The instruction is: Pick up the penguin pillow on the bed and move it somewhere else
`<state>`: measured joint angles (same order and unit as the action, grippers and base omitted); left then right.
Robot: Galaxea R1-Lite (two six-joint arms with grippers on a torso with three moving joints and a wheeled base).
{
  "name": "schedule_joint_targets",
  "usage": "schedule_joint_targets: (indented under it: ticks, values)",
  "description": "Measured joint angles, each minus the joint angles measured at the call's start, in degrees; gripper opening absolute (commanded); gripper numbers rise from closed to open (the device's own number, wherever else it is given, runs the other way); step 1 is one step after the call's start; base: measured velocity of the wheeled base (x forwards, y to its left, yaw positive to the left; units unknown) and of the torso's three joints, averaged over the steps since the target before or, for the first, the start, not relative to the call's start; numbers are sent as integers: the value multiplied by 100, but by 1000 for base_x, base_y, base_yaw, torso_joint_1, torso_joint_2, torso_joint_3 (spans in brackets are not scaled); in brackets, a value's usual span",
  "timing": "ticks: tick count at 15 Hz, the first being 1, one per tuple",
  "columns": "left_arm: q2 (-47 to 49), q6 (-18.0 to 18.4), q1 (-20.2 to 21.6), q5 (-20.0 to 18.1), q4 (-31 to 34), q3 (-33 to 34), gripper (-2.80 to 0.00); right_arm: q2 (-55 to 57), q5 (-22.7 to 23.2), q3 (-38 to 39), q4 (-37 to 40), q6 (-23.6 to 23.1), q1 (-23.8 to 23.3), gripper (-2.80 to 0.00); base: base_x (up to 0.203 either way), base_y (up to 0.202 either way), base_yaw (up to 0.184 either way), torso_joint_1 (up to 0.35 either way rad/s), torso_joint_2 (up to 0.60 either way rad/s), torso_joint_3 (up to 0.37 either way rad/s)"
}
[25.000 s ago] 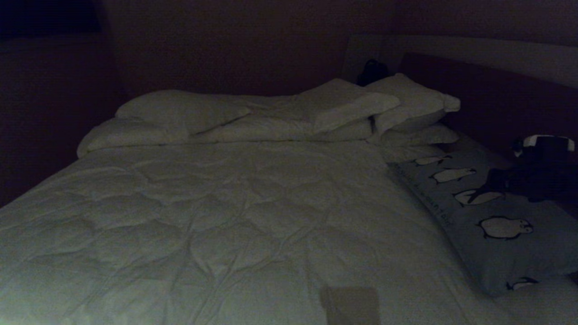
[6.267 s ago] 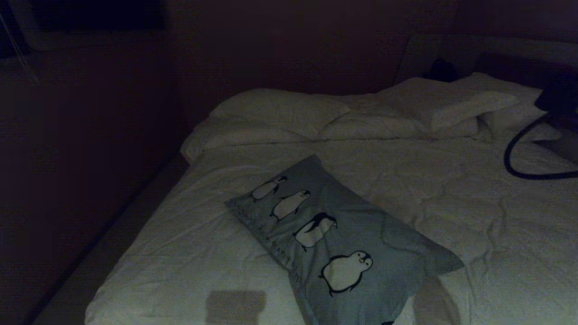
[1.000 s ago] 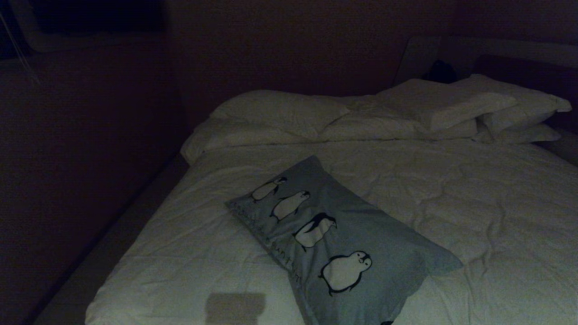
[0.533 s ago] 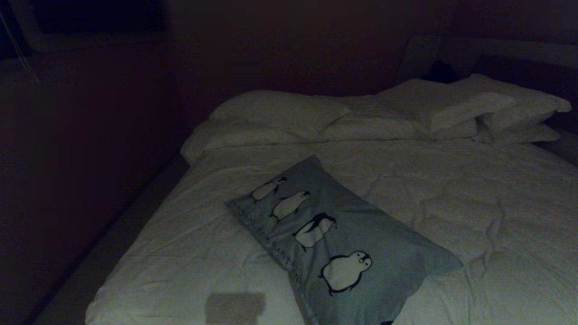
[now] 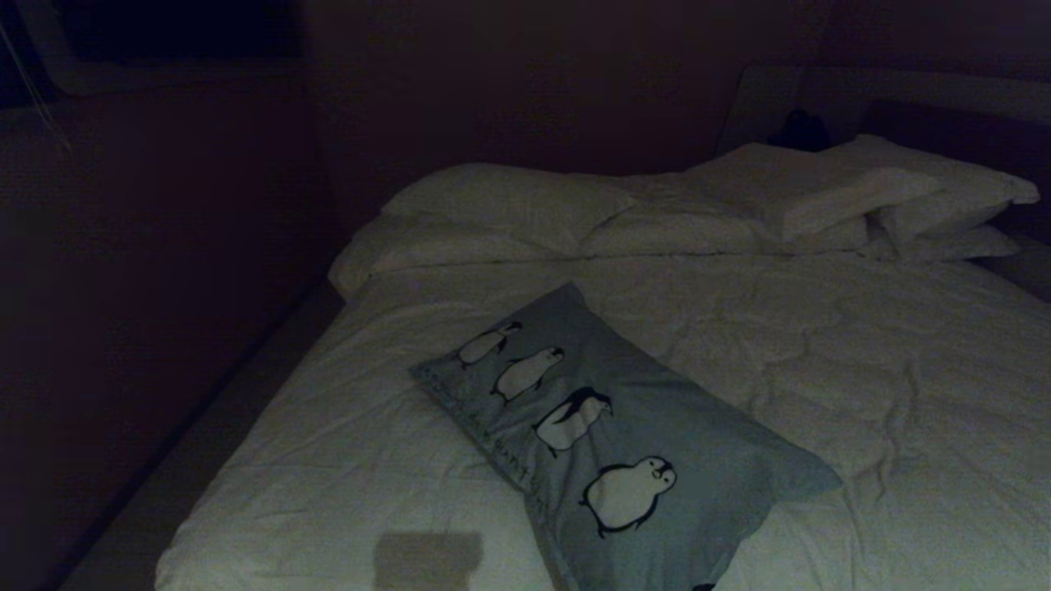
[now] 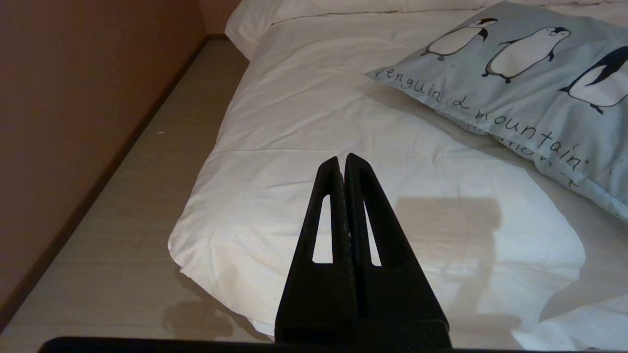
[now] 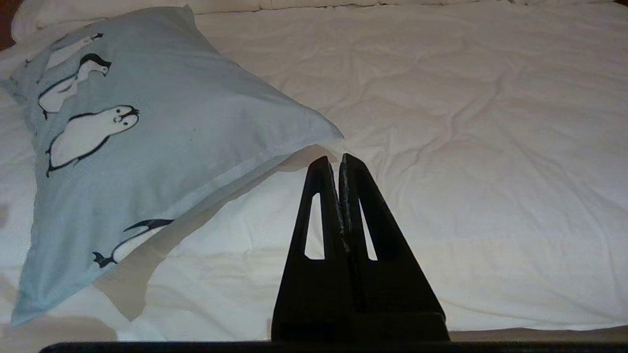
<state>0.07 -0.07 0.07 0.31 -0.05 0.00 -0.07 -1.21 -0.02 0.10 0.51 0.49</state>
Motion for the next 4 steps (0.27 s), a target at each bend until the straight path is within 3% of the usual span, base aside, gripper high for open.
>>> schedule_joint_targets:
  ticks: [4]
  values:
    - [1, -1, 0, 2, -1, 0, -280, 0, 0, -5, -2, 96, 0, -280, 0, 0, 0, 0, 0, 0]
